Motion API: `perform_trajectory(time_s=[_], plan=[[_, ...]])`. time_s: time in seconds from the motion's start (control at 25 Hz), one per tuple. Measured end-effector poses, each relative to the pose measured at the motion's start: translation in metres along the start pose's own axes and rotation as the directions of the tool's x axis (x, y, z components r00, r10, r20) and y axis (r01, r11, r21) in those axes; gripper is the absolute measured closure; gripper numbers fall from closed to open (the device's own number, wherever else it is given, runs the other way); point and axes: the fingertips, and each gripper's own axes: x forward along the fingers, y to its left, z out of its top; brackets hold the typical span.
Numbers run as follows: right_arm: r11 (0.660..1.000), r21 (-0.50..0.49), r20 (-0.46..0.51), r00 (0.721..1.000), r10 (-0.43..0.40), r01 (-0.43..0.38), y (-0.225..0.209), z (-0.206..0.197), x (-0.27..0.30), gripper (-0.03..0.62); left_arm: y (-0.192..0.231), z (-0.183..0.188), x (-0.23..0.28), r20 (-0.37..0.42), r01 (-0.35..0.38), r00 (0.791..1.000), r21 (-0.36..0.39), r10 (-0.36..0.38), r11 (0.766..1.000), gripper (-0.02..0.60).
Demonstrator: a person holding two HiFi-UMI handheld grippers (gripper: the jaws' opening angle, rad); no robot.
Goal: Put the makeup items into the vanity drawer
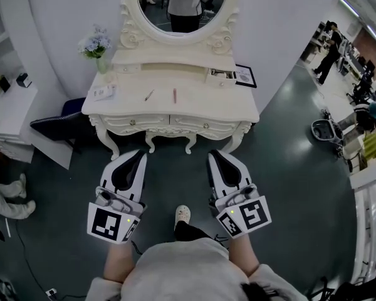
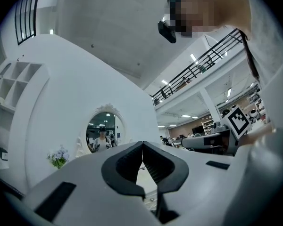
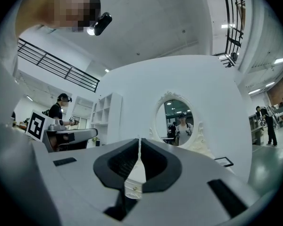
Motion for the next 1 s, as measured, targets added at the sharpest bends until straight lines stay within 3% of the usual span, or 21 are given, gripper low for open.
perform_trajectory(time_s=[0.12,0.32,0.44,0.68,1.0], plan=[[1.000,-0.003,0.003,1.000,0.015,-0.015,-0.019,0.002,0.023,0.566,0.009,-0.013,0.024,-0.045,0.005,0.999,0.011,-0.004,1.000,0.566],[0.999,-0.005,0.001,0.999,0.039,-0.039,-0.050,0.001,0.058,0.566,0.027,-0.010,0.065,0.002,-0.031,1.000,0.009,0.031,0.999,0.566],[0.998,-0.006,0.005,0.998,0.057,-0.057,-0.067,0.001,0.078,0.566,0.036,-0.025,0.081,-0.049,-0.035,0.998,0.017,0.036,0.999,0.566],[0.995,-0.022,0.013,0.995,0.098,-0.097,-0.092,-0.001,0.103,0.566,0.050,-0.019,0.117,0.031,-0.086,0.996,0.015,0.085,0.996,0.566],[0.992,-0.004,0.000,0.992,0.125,-0.125,-0.107,-0.014,0.125,0.566,0.059,-0.034,0.136,0.008,-0.107,0.994,0.004,0.107,0.994,0.566]])
